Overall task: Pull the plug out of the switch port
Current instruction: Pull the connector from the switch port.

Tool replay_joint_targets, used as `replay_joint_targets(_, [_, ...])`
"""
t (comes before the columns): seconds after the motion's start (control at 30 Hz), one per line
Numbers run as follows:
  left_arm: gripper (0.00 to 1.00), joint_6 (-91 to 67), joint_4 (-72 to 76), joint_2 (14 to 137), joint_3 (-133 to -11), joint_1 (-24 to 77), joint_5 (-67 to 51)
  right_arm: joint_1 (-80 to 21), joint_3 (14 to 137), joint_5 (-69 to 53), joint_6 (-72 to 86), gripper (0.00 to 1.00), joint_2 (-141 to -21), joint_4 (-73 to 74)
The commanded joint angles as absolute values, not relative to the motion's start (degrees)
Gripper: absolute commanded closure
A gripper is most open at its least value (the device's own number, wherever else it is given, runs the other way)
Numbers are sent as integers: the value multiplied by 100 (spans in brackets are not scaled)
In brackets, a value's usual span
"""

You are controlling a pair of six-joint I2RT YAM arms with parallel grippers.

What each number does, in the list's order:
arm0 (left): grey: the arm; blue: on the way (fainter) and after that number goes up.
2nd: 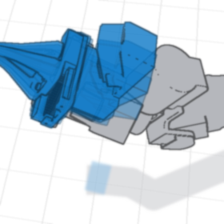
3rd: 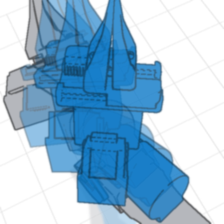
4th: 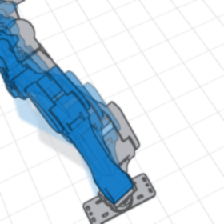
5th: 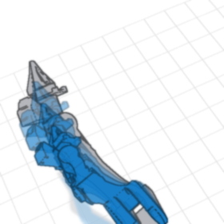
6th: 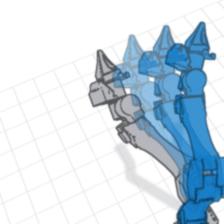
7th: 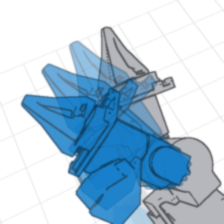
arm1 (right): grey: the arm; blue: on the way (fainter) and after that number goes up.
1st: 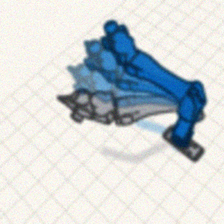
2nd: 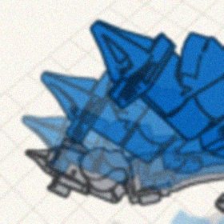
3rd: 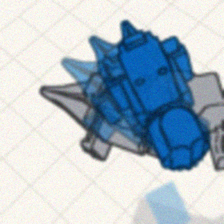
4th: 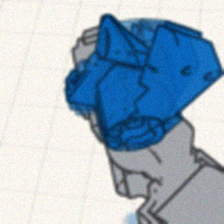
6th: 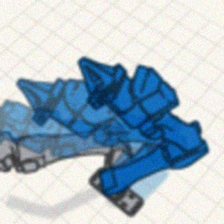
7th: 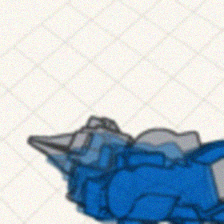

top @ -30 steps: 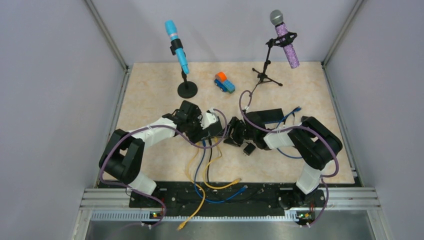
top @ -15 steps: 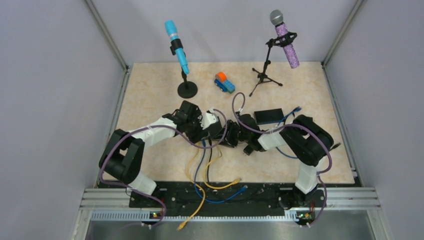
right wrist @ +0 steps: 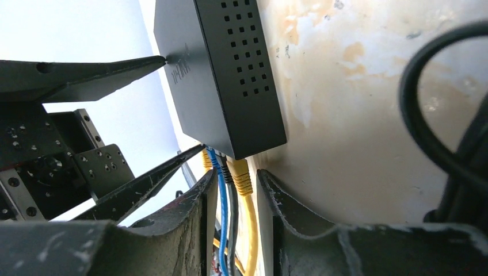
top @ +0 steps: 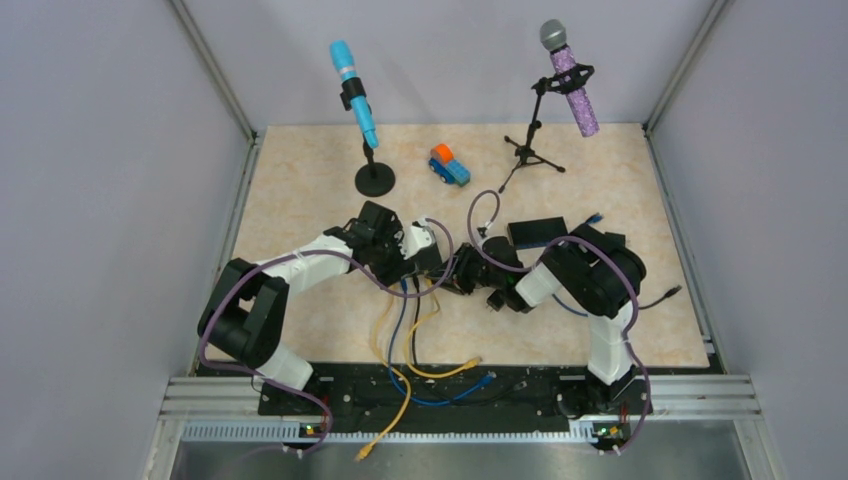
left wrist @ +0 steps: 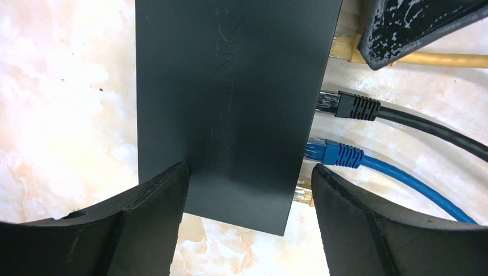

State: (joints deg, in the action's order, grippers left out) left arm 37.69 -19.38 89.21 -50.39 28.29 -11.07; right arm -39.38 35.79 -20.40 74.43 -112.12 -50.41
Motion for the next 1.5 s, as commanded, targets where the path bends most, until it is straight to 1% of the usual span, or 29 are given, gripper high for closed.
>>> replay_joint_targets(0.0, [19, 3826, -2160, 8869, -5063, 2824, -1216, -3768, 3386, -1965, 7432, 67, -11480, -5393])
replay_joint_targets(0.2, [19, 3853, -2189, 8907, -5080, 2828, -1244, -3746, 3563, -1955, 7454, 61, -11535, -5344])
replay_joint_targets(0.33, [20, 3844, -2213, 8955, -5095, 2824, -1243, -3749, 3753, -1828, 7413, 65, -11516, -5001])
replay_joint_targets(0.47, [21, 3834, -2256, 9015, -5132, 2824, -1284, -3799, 3736, -1844, 7371, 67, -11516, -5030])
replay_joint_targets(0.53, [21, 3832, -2269, 9026, -5141, 2824, -1292, -3881, 3738, -1842, 7335, 64, -11515, -5059])
replay_joint_targets(0.63, [21, 3839, -2267, 9026, -5142, 2826, -1273, -3994, 3759, -1820, 7321, 64, -11537, -5132])
replay_joint_targets(0.77, [22, 3822, -2268, 9035, -5142, 2821, -1283, -4013, 3878, -1801, 7259, 68, -11614, -5016])
replay_joint_targets(0.8, [22, 3814, -2286, 9052, -5156, 2826, -1274, -4011, 3884, -1794, 7260, 75, -11617, -4998])
replay_joint_targets(0.83, [22, 3814, -2297, 9053, -5165, 2823, -1274, -4010, 3885, -1801, 7277, 78, -11612, -5023])
replay_joint_targets(0.9, [22, 3814, -2311, 9052, -5168, 2824, -1253, -4009, 3843, -1790, 7283, 71, -11591, -5054])
replay_joint_targets(0.97, [23, 3814, -2316, 9044, -5168, 2821, -1269, -3987, 3876, -1744, 7262, 69, -11583, -4900])
replay_joint_targets(1.0, [23, 3819, -2313, 9040, -5164, 2823, -1274, -3983, 3902, -1734, 7236, 71, -11595, -4881])
replay_joint_targets(1.1, [23, 3815, -2320, 9046, -5167, 2825, -1285, -3990, 3948, -1787, 7260, 81, -11653, -4937])
replay_joint_targets(1.13, [23, 3807, -2323, 9054, -5168, 2827, -1289, -3990, 3942, -1792, 7272, 82, -11661, -4956])
replay_joint_targets(1.17, [23, 3807, -2328, 9063, -5176, 2826, -1287, -3992, 3923, -1793, 7277, 81, -11656, -4969])
replay_joint_targets(1.27, [23, 3808, -2356, 9074, -5185, 2826, -1287, -3990, 3794, -1804, 7269, 70, -11608, -5090])
replay_joint_targets(1.33, [24, 3811, -2356, 9079, -5193, 2830, -1289, -3995, 3746, -1774, 7278, 69, -11574, -5093])
replay_joint_targets(1.37, [24, 3804, -2357, 9085, -5194, 2823, -1284, -3992, 3763, -1786, 7257, 71, -11582, -5078])
replay_joint_targets(1.4, [24, 3801, -2356, 9083, -5195, 2827, -1283, -3990, 3788, -1799, 7251, 75, -11589, -5064])
replay_joint_targets(1.47, [24, 3801, -2362, 9099, -5194, 2825, -1297, -3991, 3862, -1812, 7243, 79, -11622, -5018])
